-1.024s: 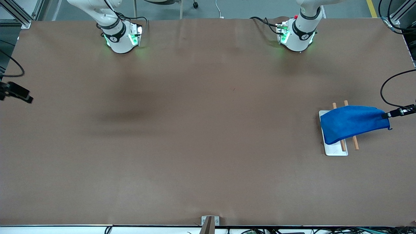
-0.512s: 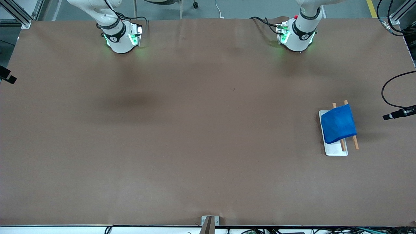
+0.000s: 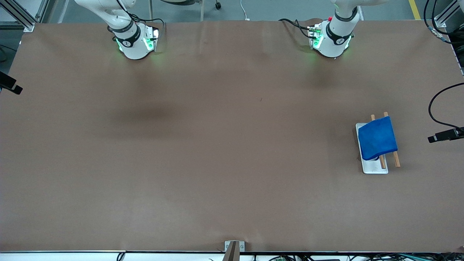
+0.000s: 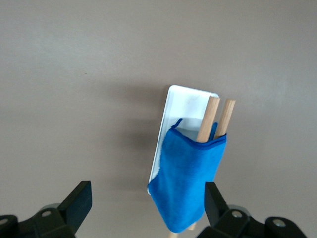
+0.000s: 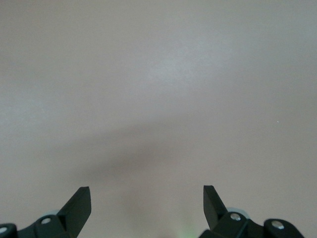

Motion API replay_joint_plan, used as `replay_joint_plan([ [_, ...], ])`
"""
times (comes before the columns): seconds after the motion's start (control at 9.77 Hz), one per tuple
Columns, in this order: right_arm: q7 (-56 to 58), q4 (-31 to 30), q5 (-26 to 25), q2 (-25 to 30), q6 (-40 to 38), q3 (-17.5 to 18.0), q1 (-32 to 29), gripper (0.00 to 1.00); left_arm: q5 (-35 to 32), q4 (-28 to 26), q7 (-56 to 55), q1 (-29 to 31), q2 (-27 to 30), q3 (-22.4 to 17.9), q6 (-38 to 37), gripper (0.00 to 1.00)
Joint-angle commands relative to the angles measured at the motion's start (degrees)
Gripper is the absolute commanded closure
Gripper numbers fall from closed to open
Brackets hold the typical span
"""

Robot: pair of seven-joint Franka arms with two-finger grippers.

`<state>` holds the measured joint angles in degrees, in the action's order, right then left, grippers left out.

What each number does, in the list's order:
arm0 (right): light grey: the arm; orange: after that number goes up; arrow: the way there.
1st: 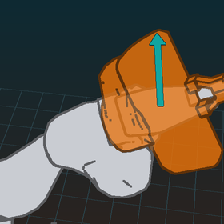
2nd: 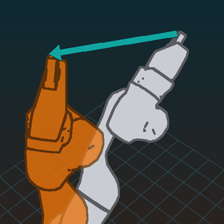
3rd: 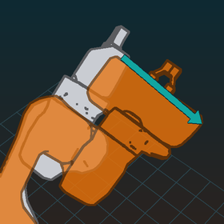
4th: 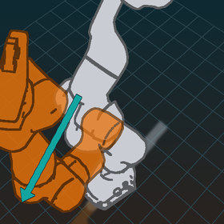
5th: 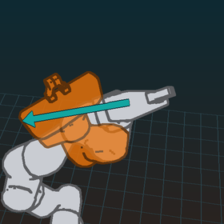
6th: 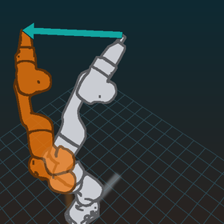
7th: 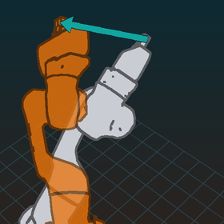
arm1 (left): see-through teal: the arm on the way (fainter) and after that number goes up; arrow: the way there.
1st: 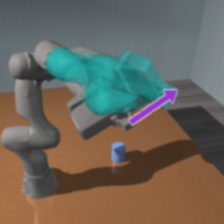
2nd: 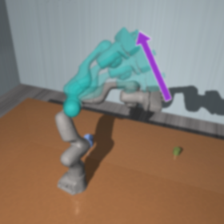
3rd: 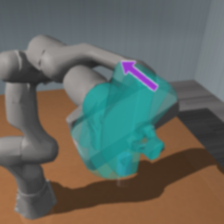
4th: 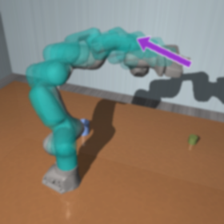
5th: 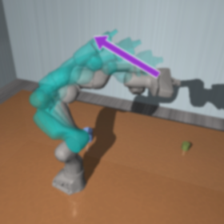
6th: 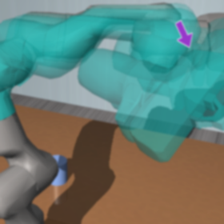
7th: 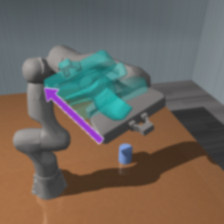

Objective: Right arm passes towel to left arm to hang

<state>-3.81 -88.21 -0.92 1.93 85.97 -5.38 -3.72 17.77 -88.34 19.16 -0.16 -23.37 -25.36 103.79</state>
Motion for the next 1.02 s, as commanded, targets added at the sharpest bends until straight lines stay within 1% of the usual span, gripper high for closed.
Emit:
replay_joint_plan([
  [0.0,-1.20,-0.82,-1.10,0.97,1.13,1.34,0.21,0.00,-8.50,-2.09,-3.86,0.77,7.16,7.66,0.80,0.00],
  [0.31,-1.29,-0.21,-1.19,0.71,1.93,1.25,0.12,0.00,-9.16,-7.53,-3.78,0.86,18.33,13.39,-0.08,0.00],
  [0.41,-1.12,-0.03,-0.76,0.62,1.92,1.08,-0.06,0.00,-9.25,-7.37,-3.95,0.86,20.71,14.98,-3.39,0.00],
  [0.51,-0.94,0.06,-0.84,0.62,1.75,1.07,0.20,0.00,-10.38,-7.02,-6.39,0.86,23.00,15.78,-7.86,0.00],
  [0.61,-0.85,0.06,-1.36,0.62,1.75,1.16,0.21,0.00,-13.61,-7.45,-12.77,0.95,26.41,19.26,-9.29,0.00],
  [0.72,-0.85,-0.20,-1.37,0.62,1.40,1.08,0.12,0.00,-13.99,-7.37,-17.27,0.95,27.23,21.56,-9.92,0.00],
  [0.82,-0.77,-0.29,-1.37,0.62,1.31,1.07,0.12,0.00,-13.99,-7.20,-18.53,1.04,27.59,23.15,-10.88,0.00],
  [0.92,-0.24,-0.29,-1.37,0.62,1.31,1.07,0.12,0.00,-13.99,-7.11,-17.85,1.04,27.76,23.51,-10.98,0.00],
])
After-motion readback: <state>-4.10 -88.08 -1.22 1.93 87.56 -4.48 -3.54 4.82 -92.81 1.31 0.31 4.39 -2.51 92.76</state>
